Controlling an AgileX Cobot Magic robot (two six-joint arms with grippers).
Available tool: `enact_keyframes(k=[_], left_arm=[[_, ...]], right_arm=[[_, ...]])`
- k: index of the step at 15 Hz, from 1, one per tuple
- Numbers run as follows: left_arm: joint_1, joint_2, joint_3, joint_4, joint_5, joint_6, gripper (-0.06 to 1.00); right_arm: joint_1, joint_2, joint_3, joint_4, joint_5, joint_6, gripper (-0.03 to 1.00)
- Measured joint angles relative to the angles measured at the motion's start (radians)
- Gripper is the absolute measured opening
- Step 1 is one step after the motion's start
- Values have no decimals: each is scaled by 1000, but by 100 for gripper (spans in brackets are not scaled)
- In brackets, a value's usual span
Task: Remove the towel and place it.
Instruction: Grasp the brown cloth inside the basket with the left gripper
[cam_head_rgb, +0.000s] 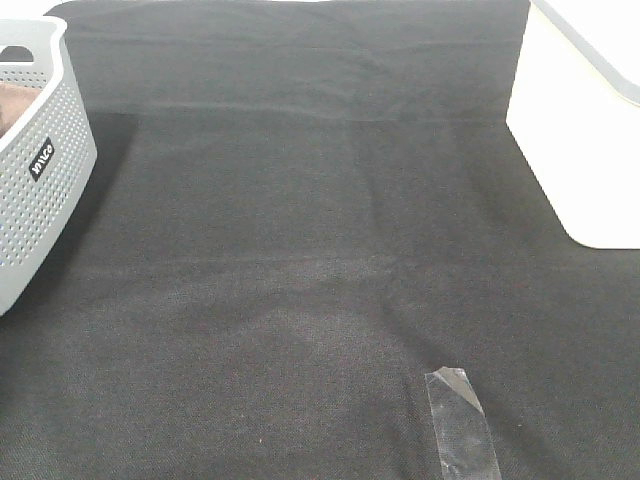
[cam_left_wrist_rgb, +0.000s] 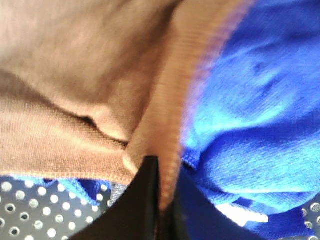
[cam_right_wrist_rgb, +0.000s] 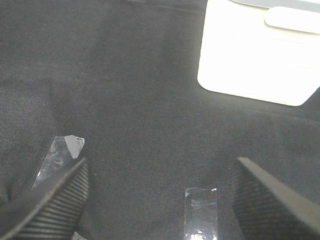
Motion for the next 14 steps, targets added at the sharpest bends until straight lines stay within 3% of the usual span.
enact_keyframes(k=[5,8,14], left_arm=[[0,0,0,-72,-4,-36,0],[-7,0,-8,-108,-30,-120,0],[-80,-87,-241,-132,3,-140,0]], right_arm=[[0,0,0,0,0,0,76],[0,0,0,0,0,0,76],[0,0,0,0,0,0,76]])
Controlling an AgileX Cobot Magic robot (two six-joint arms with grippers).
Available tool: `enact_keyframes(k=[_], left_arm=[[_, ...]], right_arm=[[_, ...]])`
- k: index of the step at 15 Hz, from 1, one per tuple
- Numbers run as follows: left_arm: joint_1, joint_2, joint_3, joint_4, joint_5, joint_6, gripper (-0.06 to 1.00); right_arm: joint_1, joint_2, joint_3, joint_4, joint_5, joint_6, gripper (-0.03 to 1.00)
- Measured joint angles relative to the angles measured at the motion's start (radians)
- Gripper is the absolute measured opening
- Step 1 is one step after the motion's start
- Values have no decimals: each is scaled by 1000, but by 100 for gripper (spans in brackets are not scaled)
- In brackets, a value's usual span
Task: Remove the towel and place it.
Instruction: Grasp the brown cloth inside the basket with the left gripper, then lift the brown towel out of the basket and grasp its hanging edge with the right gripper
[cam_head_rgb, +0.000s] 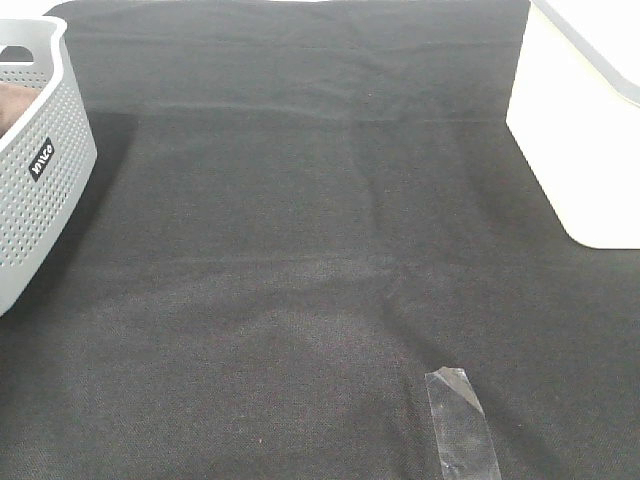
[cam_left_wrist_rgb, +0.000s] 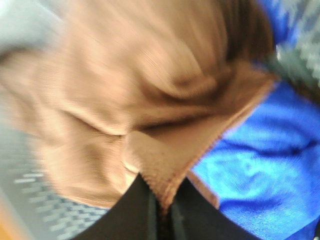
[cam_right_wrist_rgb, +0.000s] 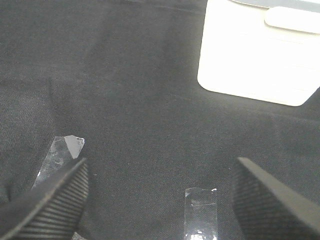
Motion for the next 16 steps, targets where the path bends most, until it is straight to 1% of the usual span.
enact_keyframes(k=[4,7,9,11,13,14,16], left_arm=[[-10,-149,-18,-49,3,-3,0],[-10,-251,-18,-140,5,-3,0],[-10,-318,-18,-195,5,-33,0],[-10,-381,-18,-290,5,-58,0],[-10,-425,-18,-391,5,-60,0],[-30,-452,-18,-438,6,-63,0],[-95,-478,-19,-450,6,-63,0]], right_arm=[[0,0,0,0,0,0,76],[0,0,0,0,0,0,76],[0,0,0,-5,0,0,76],[0,0,0,-8,0,0,76],[0,0,0,-8,-3,0,76],[0,0,0,-5,-4,-1,76],[0,34,-8,25,-18,-30,76]])
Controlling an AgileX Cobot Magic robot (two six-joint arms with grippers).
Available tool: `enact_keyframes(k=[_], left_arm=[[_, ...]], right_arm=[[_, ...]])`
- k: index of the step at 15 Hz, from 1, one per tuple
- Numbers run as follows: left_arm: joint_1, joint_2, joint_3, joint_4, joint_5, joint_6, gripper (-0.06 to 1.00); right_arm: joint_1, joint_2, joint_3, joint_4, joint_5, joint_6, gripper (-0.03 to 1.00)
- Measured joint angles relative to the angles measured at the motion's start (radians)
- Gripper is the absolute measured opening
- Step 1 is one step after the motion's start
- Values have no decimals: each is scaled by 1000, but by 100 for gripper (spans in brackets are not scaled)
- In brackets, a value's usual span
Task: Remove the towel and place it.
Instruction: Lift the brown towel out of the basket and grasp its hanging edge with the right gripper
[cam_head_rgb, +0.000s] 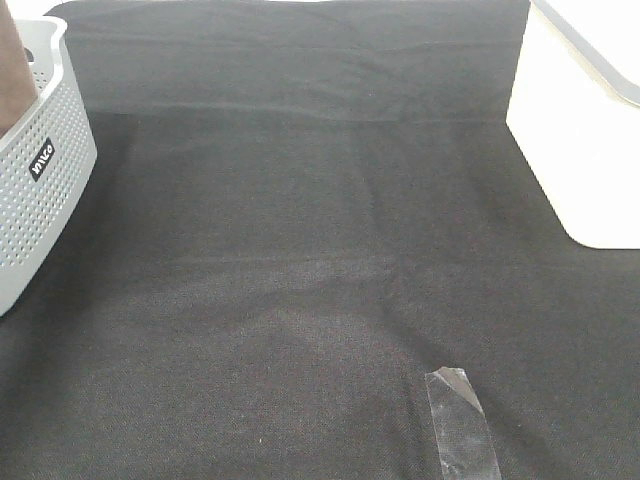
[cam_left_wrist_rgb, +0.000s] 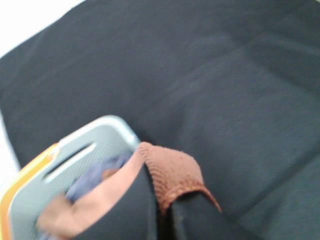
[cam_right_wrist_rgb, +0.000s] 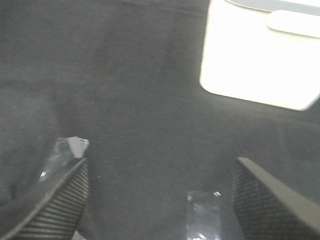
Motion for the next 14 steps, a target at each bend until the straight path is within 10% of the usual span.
enact_keyframes(k=[6,10,11,14], left_arm=[[-296,-7,-40,-4,-1,-39,0],[-468,-6,-40,-4,-19,-45,0],[-527,-6,-40,-4,-66,-45,0],[-568,-3,-40,-4,-113,-45,0]], right_arm=[[0,265,-11,364,-250,-352,76],[0,529,-11,836,-364,-930,76],[0,683,-11,1110,-350,-1254,76],[0,825,-11,1333,-292,-1513,76]])
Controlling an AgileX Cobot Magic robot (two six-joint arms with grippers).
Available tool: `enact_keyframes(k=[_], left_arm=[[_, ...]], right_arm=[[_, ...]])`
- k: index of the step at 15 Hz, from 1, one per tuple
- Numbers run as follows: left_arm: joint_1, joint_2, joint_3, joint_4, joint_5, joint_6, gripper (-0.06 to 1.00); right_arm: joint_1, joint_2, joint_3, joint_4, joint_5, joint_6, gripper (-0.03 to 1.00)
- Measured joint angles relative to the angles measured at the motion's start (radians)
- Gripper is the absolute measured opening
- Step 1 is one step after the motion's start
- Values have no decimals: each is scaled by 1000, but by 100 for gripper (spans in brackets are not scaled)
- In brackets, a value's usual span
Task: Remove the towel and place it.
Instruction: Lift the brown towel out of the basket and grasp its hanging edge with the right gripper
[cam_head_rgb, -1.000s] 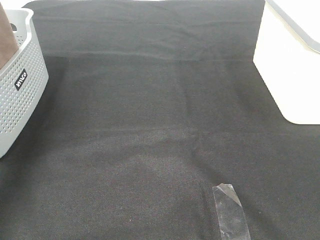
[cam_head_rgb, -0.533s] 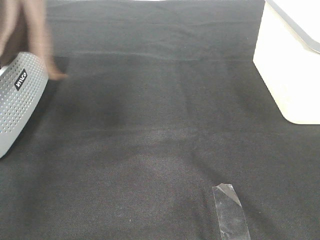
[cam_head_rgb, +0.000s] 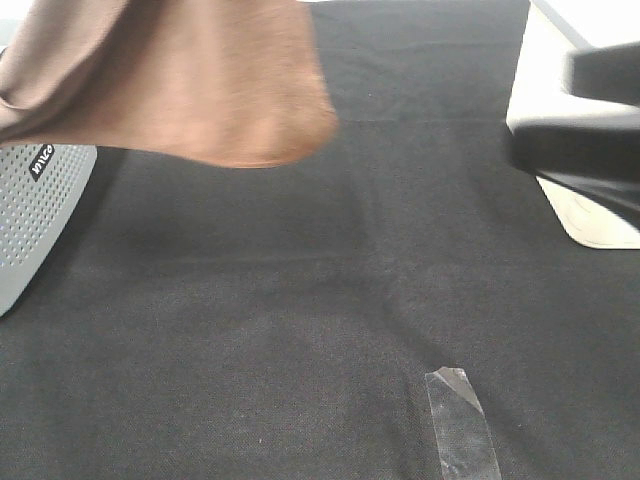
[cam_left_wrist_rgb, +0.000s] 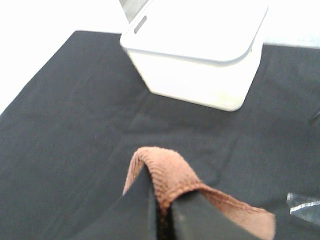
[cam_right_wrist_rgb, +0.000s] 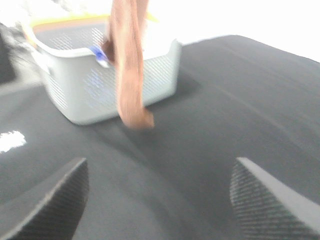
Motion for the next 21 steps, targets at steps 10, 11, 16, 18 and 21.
enact_keyframes(k=[10,11,16,18,21], left_arm=[[-49,54,0,-18,-25,0,0],[-49,54,0,-18,-26,0,0],[-49,54,0,-26,-25,0,0],[-49,54,0,-26,-22,0,0],[-49,54,0,-18,-22,0,0]], right_arm=[[188,694,-308,180,246,-259,76],[226,715,-328,177,236,-255,76],[361,726,-384,165,212,-253,76],[361,726,-385,165,165,-227,70],[361,726,-385,137,104,-196,49]])
